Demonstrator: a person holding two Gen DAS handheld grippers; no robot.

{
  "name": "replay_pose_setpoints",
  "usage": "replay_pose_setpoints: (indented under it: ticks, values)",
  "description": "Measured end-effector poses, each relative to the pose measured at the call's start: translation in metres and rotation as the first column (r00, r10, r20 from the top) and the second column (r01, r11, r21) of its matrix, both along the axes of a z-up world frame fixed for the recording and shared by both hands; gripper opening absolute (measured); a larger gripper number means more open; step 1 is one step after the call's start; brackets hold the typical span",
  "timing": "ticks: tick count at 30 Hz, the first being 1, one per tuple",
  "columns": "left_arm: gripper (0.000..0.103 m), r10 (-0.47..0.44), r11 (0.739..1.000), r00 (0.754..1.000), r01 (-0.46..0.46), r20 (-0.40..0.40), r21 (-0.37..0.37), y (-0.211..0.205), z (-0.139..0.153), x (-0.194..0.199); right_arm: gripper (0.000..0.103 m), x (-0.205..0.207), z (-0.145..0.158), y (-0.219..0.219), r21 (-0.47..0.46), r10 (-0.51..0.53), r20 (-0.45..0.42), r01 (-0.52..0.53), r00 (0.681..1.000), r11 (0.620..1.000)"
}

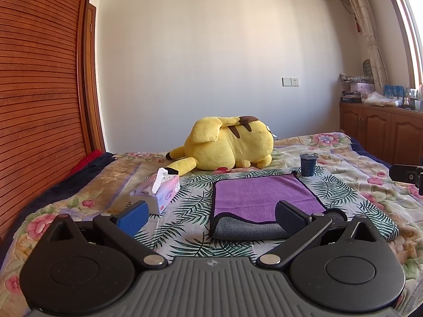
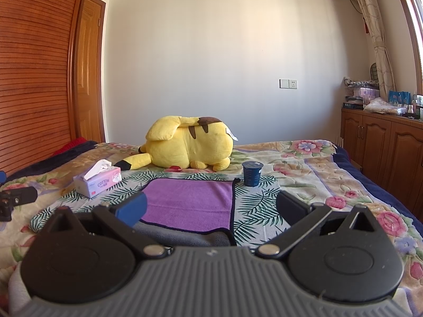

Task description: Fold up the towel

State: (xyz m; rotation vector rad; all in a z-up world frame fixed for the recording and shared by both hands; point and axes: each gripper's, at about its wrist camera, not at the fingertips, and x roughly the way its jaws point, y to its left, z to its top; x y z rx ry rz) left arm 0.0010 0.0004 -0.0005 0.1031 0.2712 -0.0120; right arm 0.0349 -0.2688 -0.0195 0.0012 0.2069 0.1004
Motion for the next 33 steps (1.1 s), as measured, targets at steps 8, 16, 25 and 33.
replay_pose_setpoints:
  ticks: [8, 16, 25, 33]
  values:
    - [0.087, 0.000, 1.000, 1.000, 0.000, -0.001, 0.001, 0.0004, 0.0000, -0.0003, 0.103, -0.0001, -0.0001, 0.0001, 0.000, 0.000, -0.001, 0.000, 1.000, 1.000]
    - [0.087, 0.000, 1.000, 1.000, 0.000, 0.000, 0.001, 0.0005, -0.0001, -0.0001, 0.103, -0.0001, 0.0001, 0.0000, 0.001, 0.000, 0.000, 0.000, 1.000, 1.000]
    - [0.087, 0.000, 1.000, 1.000, 0.000, -0.003, 0.003, 0.0011, -0.0003, 0.0009, 0.103, -0.0011, -0.0014, 0.0022, 0.001, 0.001, -0.002, -0.001, 1.000, 1.000]
    - [0.087, -0.006, 1.000, 1.000, 0.006, -0.028, 0.006, 0.0009, -0.0082, 0.0026, 0.103, 0.0006, -0.0003, 0.0051, 0.001, 0.002, -0.011, -0.002, 1.000, 1.000]
